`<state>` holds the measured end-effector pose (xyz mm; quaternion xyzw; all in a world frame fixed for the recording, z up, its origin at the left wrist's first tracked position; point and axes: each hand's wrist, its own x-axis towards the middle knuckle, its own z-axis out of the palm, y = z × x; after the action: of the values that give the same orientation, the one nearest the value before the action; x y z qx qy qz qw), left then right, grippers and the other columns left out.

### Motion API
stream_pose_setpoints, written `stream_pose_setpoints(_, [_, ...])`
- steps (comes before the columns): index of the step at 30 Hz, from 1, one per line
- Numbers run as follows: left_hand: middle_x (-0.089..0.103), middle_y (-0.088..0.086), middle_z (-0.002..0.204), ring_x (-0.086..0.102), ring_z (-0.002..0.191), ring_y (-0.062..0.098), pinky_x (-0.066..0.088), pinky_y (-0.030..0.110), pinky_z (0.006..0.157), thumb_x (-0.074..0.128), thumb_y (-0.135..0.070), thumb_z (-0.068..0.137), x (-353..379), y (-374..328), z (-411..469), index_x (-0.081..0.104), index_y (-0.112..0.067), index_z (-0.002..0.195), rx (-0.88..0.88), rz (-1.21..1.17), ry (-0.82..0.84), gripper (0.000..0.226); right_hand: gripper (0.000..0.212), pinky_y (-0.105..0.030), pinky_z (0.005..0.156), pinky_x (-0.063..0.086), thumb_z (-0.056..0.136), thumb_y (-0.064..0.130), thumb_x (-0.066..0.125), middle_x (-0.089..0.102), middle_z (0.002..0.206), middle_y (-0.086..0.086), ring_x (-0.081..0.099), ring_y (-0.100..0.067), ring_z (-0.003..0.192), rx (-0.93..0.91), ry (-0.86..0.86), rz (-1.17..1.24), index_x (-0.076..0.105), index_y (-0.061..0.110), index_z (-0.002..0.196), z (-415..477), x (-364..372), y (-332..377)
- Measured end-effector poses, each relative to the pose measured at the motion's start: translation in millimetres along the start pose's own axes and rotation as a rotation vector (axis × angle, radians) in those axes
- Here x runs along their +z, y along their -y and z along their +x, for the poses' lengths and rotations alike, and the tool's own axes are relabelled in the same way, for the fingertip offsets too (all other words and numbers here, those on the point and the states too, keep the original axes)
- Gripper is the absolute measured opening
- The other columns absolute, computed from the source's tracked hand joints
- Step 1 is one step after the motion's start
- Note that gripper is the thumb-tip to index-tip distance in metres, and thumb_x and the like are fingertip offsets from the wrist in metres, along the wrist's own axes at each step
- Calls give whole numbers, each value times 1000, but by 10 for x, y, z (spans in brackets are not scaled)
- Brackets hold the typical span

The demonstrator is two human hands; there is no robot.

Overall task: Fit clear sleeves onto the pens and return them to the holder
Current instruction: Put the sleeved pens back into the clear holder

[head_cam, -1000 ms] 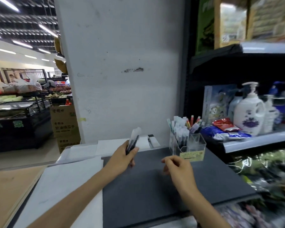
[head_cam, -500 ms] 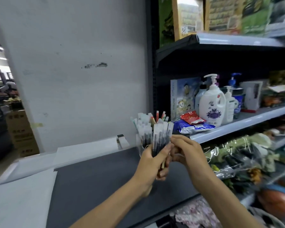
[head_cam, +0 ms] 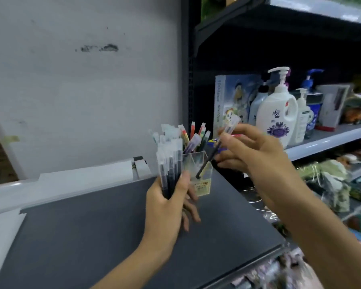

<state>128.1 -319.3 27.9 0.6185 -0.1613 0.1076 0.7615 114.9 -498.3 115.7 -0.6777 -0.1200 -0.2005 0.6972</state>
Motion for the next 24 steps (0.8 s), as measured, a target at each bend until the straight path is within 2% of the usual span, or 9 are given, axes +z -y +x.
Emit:
stream_pose_setpoints(2, [59, 13, 60, 54, 38, 27, 35, 25, 34, 63, -43, 101, -49, -12, 32, 59, -3, 76, 66, 76, -88, 47, 8, -23, 74, 62, 102, 20, 68, 80, 94, -3, 78, -17, 82, -106, -60, -76, 76, 23, 103, 71, -6, 39])
stream_pose_setpoints(4, [44, 13, 53, 40, 37, 19, 33, 22, 37, 61, -41, 103, -81, -46, 65, 52, -2, 77, 117, 103, -150, 47, 9, -23, 75, 62, 101, 20, 69, 80, 92, 2, 77, -13, 81, -181, -121, -176, 72, 25, 109, 173, 10, 62])
stream_pose_setpoints(7, [28, 14, 55, 26, 41, 17, 26, 24, 38, 59, -36, 104, -132, -82, 111, 44, -10, 76, 127, 77, -241, 42, 14, -24, 70, 63, 100, 17, 69, 79, 89, 3, 76, -11, 80, -228, -155, -268, 66, 26, 110, 327, 109, 51])
stream_pose_setpoints(9, [31, 1, 53, 25, 42, 15, 25, 23, 37, 60, -36, 104, -173, -77, 125, 43, -20, 72, 108, 58, -293, 39, 15, -27, 73, 64, 101, 15, 67, 78, 90, 2, 76, -10, 83, -244, -158, -335, 64, 25, 111, 404, 206, -9])
stream_pose_setpoints(12, [35, -7, 51, 26, 42, 15, 25, 24, 38, 61, -38, 103, -198, -32, 117, 48, -31, 70, 96, 73, -345, 36, 12, -33, 75, 64, 101, 13, 66, 74, 95, 2, 74, -11, 87, -227, -128, -400, 61, 21, 109, 465, 345, -185])
stream_pose_setpoints(14, [35, -8, 50, 27, 42, 15, 26, 24, 38, 60, -39, 103, -174, 5, 100, 52, -33, 72, 86, 70, -361, 33, 12, -33, 72, 63, 101, 15, 67, 71, 96, 4, 72, -11, 86, -203, -92, -440, 62, 21, 110, 481, 413, -302])
stream_pose_setpoints(17, [36, -7, 50, 29, 41, 13, 28, 24, 38, 62, -40, 101, -136, 48, 89, 57, -37, 71, 59, 38, -359, 31, 18, -26, 71, 60, 98, 16, 71, 71, 91, 11, 70, -6, 82, -232, -56, -562, 66, 26, 113, 511, 506, -433])
stream_pose_setpoints(20, [35, -4, 52, 29, 42, 13, 29, 24, 38, 62, -42, 100, -135, 56, 108, 57, -36, 71, 44, 32, -351, 30, 19, -32, 81, 60, 93, 16, 78, 72, 90, 13, 69, -5, 84, -240, -80, -651, 71, 22, 109, 536, 583, -535])
stream_pose_setpoints(24, [33, -7, 50, 28, 42, 12, 28, 22, 38, 61, -37, 103, -151, 62, 119, 54, -32, 72, 31, 25, -373, 32, 13, -38, 80, 60, 88, 20, 83, 74, 85, 14, 68, -4, 79, -200, -104, -729, 77, 22, 99, 543, 628, -644])
